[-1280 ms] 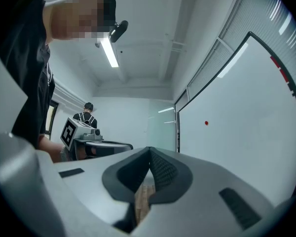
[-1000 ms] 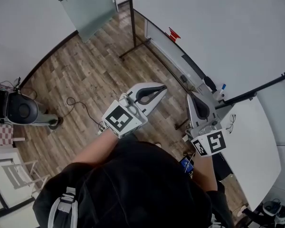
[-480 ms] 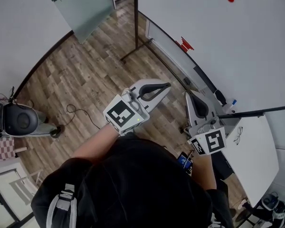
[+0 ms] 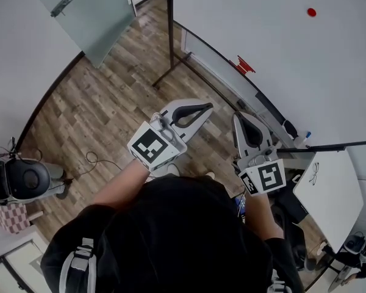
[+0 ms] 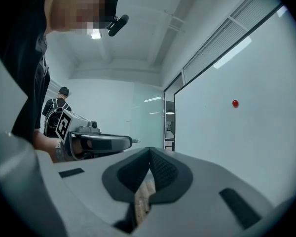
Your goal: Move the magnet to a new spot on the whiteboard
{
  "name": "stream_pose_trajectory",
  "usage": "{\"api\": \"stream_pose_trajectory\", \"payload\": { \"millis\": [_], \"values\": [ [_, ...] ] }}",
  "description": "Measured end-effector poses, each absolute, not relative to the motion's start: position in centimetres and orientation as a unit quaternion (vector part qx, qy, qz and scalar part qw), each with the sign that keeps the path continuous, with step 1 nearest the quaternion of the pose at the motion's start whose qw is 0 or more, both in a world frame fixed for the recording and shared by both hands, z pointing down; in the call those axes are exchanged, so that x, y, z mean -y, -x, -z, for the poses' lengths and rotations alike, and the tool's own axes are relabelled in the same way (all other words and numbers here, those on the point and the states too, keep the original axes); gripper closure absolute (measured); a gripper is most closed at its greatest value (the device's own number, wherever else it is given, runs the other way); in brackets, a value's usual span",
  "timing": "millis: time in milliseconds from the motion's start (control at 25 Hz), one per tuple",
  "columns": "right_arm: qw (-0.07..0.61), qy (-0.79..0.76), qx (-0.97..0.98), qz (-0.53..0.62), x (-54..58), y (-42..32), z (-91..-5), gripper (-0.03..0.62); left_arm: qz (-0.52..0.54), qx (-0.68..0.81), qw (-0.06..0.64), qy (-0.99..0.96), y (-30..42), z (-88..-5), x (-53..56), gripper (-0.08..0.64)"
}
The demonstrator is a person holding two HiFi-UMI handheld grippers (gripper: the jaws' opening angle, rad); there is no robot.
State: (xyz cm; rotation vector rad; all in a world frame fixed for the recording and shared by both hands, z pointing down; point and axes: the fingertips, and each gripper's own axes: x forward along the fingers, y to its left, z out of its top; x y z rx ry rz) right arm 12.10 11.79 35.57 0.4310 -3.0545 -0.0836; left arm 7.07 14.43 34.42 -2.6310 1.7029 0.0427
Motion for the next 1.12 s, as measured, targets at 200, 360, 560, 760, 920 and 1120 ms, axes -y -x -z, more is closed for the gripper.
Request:
{"api": "stream_pose_trajectory", "payload": {
  "millis": [200,360,560,760,920,1120],
  "values": [
    [0.032,-0.157,0.987,0.030,-8.4,-10.4,-36.2,0.600,-0.017,-0.539,-0.006,0.842,-4.7,-35.4,-11.3,0.557],
    [0.025,-0.171,0.985,0.025,-4.7,-9.7,-36.7,0.600,-0.007,-0.536,-0.004,0.844,-3.6,-35.8,-8.4,0.557],
    [0.014,-0.179,0.983,0.032,0.5,-9.0,-36.3,0.600,-0.003,-0.537,0.005,0.843,-2.7,-35.5,-3.3,0.557],
    [0.010,-0.185,0.982,0.037,6.7,-8.8,-34.7,0.600,0.001,-0.527,0.017,0.850,-2.8,-33.7,3.1,0.557],
    [0.010,-0.201,0.979,0.036,11.5,-9.5,-34.4,0.600,0.005,-0.517,0.024,0.855,-3.5,-33.1,8.1,0.557],
    [0.012,-0.219,0.975,0.028,16.1,-10.5,-34.7,0.600,0.007,-0.505,0.026,0.863,-4.3,-32.9,13.0,0.556]
  ]
}}
